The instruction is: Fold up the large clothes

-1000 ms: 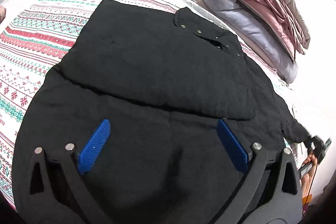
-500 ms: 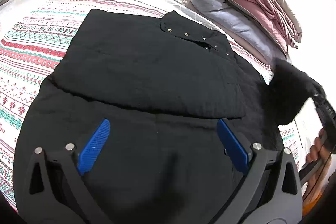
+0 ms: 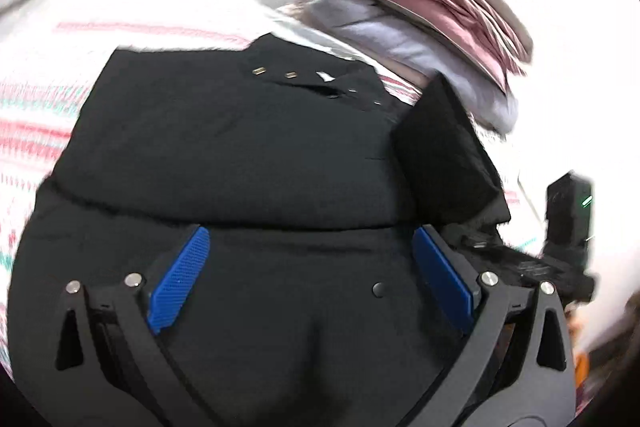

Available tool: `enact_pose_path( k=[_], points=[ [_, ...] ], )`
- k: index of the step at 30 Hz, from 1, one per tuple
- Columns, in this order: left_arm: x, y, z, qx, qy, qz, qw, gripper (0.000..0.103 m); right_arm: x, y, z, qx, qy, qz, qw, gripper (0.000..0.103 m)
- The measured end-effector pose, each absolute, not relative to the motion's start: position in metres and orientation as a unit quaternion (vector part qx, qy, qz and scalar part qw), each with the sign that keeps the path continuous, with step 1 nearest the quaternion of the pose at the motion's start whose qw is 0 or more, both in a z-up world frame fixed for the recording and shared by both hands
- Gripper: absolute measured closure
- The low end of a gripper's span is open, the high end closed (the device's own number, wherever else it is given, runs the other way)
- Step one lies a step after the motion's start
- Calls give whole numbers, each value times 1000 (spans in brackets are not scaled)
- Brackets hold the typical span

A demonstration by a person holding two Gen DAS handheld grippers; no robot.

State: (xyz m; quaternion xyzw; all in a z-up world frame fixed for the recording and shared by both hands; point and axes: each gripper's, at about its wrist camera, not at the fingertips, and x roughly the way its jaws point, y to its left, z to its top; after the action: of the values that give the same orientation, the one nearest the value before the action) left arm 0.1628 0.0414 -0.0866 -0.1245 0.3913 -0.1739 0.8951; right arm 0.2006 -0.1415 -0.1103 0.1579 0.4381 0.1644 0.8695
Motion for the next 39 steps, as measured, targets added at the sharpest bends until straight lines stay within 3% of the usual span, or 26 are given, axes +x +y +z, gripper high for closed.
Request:
enact_pose_path(
  k=[1, 2, 3, 11, 13, 15, 18, 22, 24, 25, 27, 32, 39],
  points=[
    [165, 35, -86, -113, 389, -178, 897, 2, 196, -148, -104, 179, 432, 190, 863, 56],
    [169, 24, -86, -100, 388, -186, 897, 2, 193, -154, -100, 191, 428, 201, 860, 36],
    [175, 17, -87, -95, 390, -193, 895, 2, 188, -160, -95, 201, 420, 205, 861, 26],
    [240, -33, -113, -84, 434, -180, 879, 2, 174, -225, -85, 255, 387, 130, 877, 25],
    [256, -43, -124, -97, 457, -181, 866, 18, 175, -243, -87, 266, 381, 108, 879, 25],
    [261, -50, -127, -101, 463, -189, 860, 74, 177, -254, -88, 278, 378, 97, 878, 25],
    [249, -53, -103, -97, 407, -186, 889, 90, 176, -277, -86, 282, 366, 53, 885, 25],
    [237, -33, -72, -97, 341, -124, 927, 90, 175, -304, -83, 295, 340, 10, 893, 25],
    [247, -29, -81, -34, 379, -16, 925, 68, 176, -318, -89, 304, 338, -9, 890, 25],
    [252, -29, -86, 3, 398, 27, 917, 65, 175, -324, -89, 305, 340, -17, 890, 25],
    [250, -27, -89, 28, 390, 30, 920, 65, 175, -333, -93, 299, 347, -41, 888, 25],
    [237, -16, -88, -65, 347, -80, 932, 63, 184, -326, -98, 262, 349, -56, 898, 26],
    [254, -28, -139, -35, 399, -123, 908, 63, 207, -285, -113, 144, 357, -51, 922, 28]
  ],
)
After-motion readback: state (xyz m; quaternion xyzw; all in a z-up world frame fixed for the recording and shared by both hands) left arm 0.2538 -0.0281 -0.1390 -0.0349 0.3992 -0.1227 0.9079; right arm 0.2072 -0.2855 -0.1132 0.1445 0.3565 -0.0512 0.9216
